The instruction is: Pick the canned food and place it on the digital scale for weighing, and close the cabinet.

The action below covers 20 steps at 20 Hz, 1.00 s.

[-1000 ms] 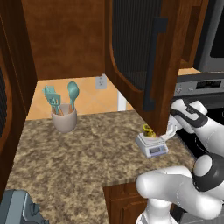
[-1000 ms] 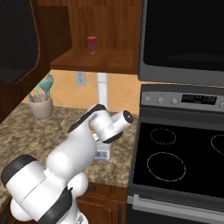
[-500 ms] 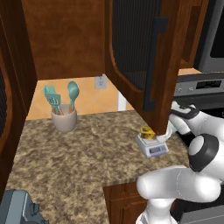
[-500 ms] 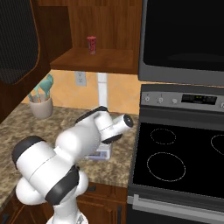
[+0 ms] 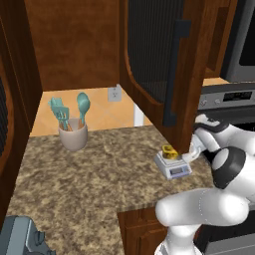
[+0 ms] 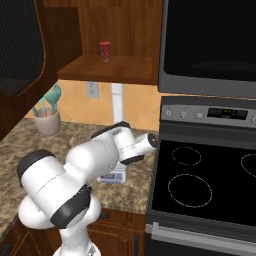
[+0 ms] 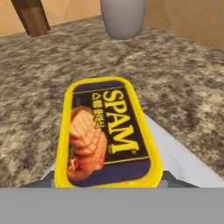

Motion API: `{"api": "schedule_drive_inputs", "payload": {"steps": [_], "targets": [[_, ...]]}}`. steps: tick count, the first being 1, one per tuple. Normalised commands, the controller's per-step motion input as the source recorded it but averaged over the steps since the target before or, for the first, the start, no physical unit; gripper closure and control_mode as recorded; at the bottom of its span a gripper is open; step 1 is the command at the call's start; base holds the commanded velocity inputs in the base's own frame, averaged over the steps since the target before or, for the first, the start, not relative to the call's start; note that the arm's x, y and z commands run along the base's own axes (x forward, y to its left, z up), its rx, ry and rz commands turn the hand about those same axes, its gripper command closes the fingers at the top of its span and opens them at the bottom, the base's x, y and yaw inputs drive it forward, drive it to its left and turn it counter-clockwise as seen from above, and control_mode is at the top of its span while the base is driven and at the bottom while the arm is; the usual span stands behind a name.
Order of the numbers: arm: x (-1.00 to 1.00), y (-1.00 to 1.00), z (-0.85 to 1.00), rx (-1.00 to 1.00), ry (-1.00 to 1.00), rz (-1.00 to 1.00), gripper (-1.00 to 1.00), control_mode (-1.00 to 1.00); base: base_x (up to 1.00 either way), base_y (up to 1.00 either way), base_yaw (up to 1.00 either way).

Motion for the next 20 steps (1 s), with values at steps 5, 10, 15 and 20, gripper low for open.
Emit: {"api": "schedule_drive_inputs", "payload": {"steps": [5, 10, 15, 20], "targets": [[-0.13, -0.07, 0.00, 0.01, -0.08, 0.00, -1.00, -1.00, 0.00, 0.00, 0.00], [0.01, 0.00, 0.00, 0.01, -0.13, 0.00, -1.00, -1.00, 0.00, 0.00, 0.00], [-0.02, 0.00, 0.20, 0.02, -0.19, 0.01, -1.00, -1.00, 0.00, 0.00, 0.00], [-0.26, -0.01, 0.63, 0.02, -0.28, 0.01, -1.00, -1.00, 0.00, 0.00, 0.00]]}}
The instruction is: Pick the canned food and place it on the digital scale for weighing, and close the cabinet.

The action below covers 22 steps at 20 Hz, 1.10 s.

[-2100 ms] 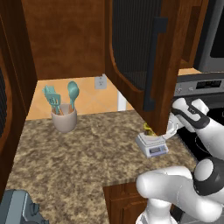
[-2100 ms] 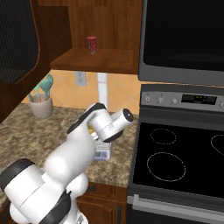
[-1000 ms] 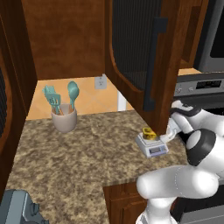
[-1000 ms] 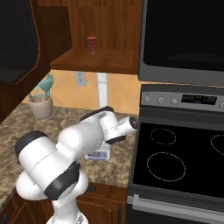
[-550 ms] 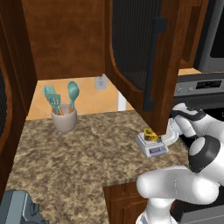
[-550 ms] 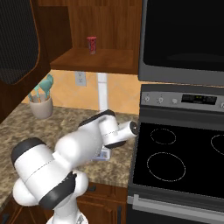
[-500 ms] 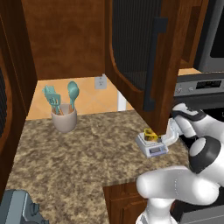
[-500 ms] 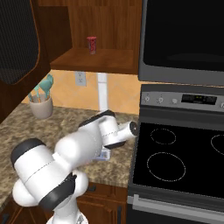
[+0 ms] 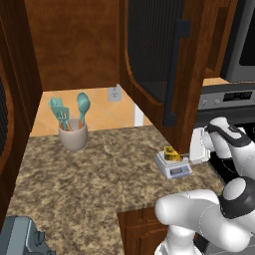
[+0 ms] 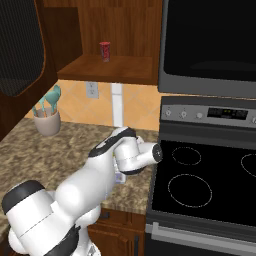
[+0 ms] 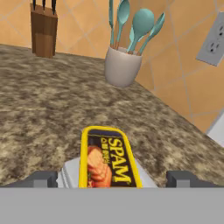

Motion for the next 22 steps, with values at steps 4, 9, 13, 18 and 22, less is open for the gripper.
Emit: {"api": "schedule_drive_inputs", "payload": {"steps": [4, 9, 13, 18, 22], "targets": [[-0.59, -0.07, 0.75, 0.01, -0.44, 0.00, -1.00, -1.00, 0.00, 0.00, 0.00], [-0.97, 0.00, 0.88, 0.00, -0.49, 0.00, -1.00, -1.00, 0.00, 0.00, 0.00], [-0.93, 0.12, 0.78, 0.00, -0.46, 0.00, -1.00, -1.00, 0.00, 0.00, 0.00], [-0.90, 0.18, 0.85, -0.01, -0.43, 0.00, -1.00, -1.00, 0.00, 0.00, 0.00], [-0.91, 0.35, 0.81, -0.06, -0.33, -0.03, -1.00, -1.00, 0.00, 0.00, 0.00]]}}
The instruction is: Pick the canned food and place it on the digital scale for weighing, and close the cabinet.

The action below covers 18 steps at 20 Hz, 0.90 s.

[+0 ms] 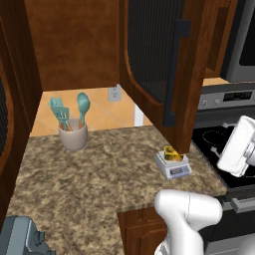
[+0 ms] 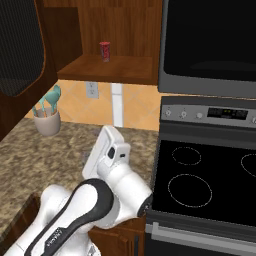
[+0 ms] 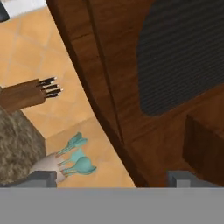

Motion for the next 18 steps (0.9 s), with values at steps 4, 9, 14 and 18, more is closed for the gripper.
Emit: {"api": "schedule_drive_inputs", "payload": {"steps": [4, 9, 14, 18], "targets": [[-0.97, 0.41, 0.79, -0.07, -0.24, -0.02, -1.00, -1.00, 0.00, 0.00, 0.00], [-0.88, 0.74, 0.65, -0.03, -0.29, -0.14, -1.00, -1.00, 0.00, 0.00, 0.00], [-0.88, 0.97, 0.23, 0.00, -0.27, -0.33, -1.00, -1.00, 0.00, 0.00, 0.00], [-0.96, 1.00, 0.03, 0.05, -0.30, -0.31, -1.00, -1.00, 0.00, 0.00, 0.00]]}}
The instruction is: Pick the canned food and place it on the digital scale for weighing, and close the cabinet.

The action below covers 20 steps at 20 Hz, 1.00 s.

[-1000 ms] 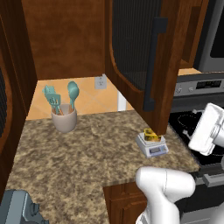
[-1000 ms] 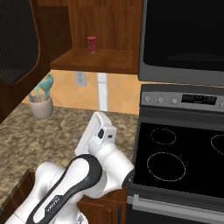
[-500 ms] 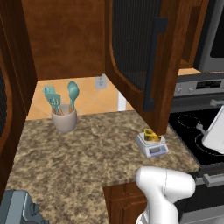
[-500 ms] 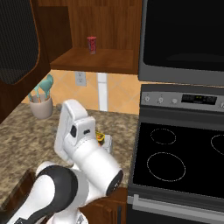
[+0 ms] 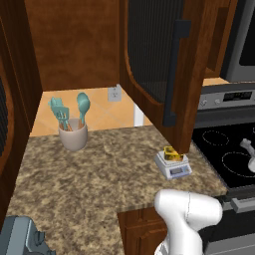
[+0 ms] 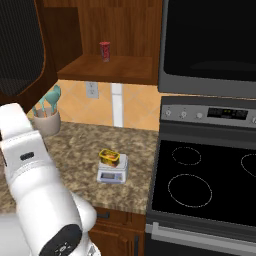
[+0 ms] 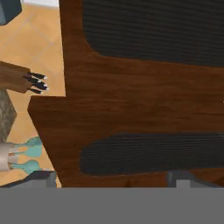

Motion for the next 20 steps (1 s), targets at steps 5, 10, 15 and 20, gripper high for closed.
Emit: {"api": "schedule_drive_inputs", "payload": {"steps": [5, 10, 15, 20], "targets": [[-0.71, 1.00, 0.00, 0.03, -0.23, -0.15, -1.00, -1.00, 0.00, 0.00, 0.00], [-0.26, 1.00, -0.14, 0.00, -0.09, -0.21, -1.00, -1.00, 0.00, 0.00, 0.00], [-0.01, 1.00, -0.31, 0.04, -0.19, -0.26, -1.00, -1.00, 0.00, 0.00, 0.00], [0.23, 1.00, -0.37, 0.01, -0.21, -0.30, -1.00, -1.00, 0.00, 0.00, 0.00]]}}
